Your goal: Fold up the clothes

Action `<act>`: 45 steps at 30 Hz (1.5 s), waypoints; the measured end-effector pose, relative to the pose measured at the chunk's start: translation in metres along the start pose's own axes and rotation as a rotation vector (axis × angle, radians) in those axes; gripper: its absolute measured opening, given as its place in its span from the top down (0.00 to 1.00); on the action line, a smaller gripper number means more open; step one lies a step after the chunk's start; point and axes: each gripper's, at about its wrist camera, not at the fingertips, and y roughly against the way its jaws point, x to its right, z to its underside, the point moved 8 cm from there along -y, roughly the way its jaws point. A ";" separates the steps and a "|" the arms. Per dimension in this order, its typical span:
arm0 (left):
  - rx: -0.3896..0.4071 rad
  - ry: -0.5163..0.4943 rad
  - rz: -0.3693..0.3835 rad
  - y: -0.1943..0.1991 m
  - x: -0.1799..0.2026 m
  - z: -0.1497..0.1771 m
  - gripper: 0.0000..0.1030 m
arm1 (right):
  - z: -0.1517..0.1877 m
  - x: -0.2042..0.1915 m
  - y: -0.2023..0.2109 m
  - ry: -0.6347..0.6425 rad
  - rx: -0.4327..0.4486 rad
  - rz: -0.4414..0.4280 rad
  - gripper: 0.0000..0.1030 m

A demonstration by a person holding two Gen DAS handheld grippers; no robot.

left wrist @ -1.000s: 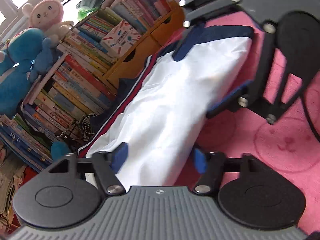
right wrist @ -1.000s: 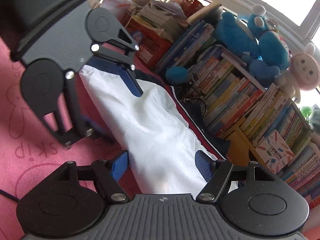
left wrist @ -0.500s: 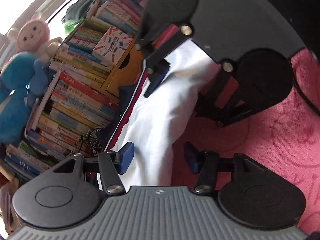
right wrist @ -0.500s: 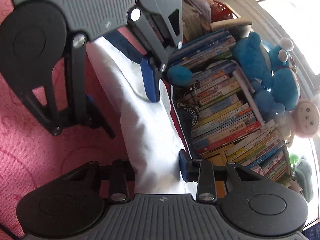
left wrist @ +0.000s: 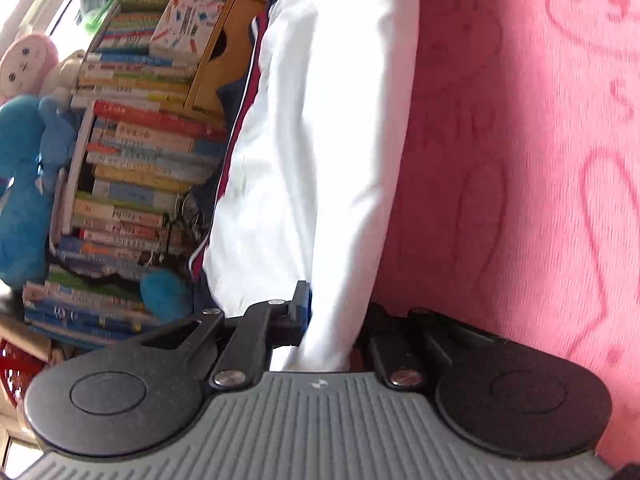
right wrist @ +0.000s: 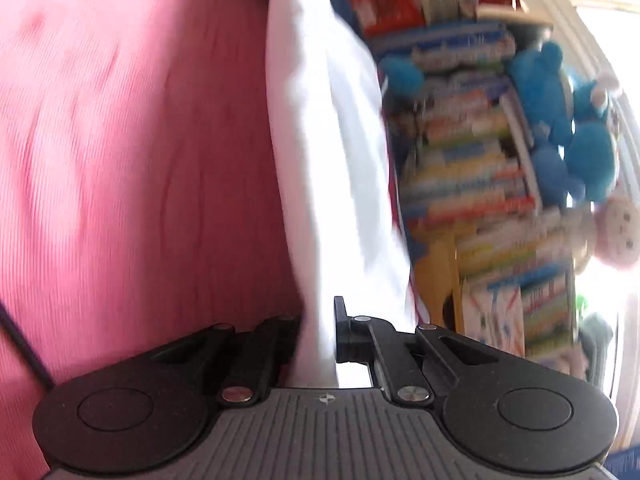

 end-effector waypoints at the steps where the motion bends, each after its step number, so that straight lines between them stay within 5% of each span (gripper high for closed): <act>1: -0.025 0.017 -0.006 0.000 -0.003 0.012 0.94 | 0.012 0.003 0.001 -0.022 -0.021 -0.004 0.95; 17: -0.021 0.022 -0.035 0.014 -0.004 0.059 0.92 | 0.070 0.002 0.021 -0.011 -0.112 -0.017 0.92; 21: -0.003 0.029 -0.064 0.021 -0.005 0.070 0.77 | 0.080 0.000 0.028 0.010 -0.128 -0.018 0.82; 26: -0.124 0.160 -0.105 0.035 -0.023 0.112 0.47 | 0.115 0.007 0.045 -0.010 -0.216 -0.034 0.62; 28: -0.118 0.228 -0.099 0.052 -0.027 0.118 0.46 | 0.118 0.011 0.062 -0.055 -0.210 -0.054 0.52; 32: 0.029 0.287 -0.058 0.090 -0.020 0.082 0.30 | 0.070 0.009 0.095 -0.142 -0.053 -0.097 0.47; 39: 0.292 0.173 0.090 0.105 0.023 -0.030 0.30 | -0.056 -0.007 0.097 -0.146 0.250 -0.189 0.42; 41: 0.317 0.145 0.108 0.098 0.029 -0.047 0.29 | -0.073 -0.005 0.082 -0.178 0.274 -0.192 0.46; 43: 0.327 0.134 0.119 0.089 0.033 -0.058 0.29 | -0.086 -0.002 0.067 -0.224 0.269 -0.212 0.66; 45: 0.330 0.136 0.097 0.080 0.030 -0.067 0.29 | -0.090 0.002 0.062 -0.290 0.250 -0.265 0.72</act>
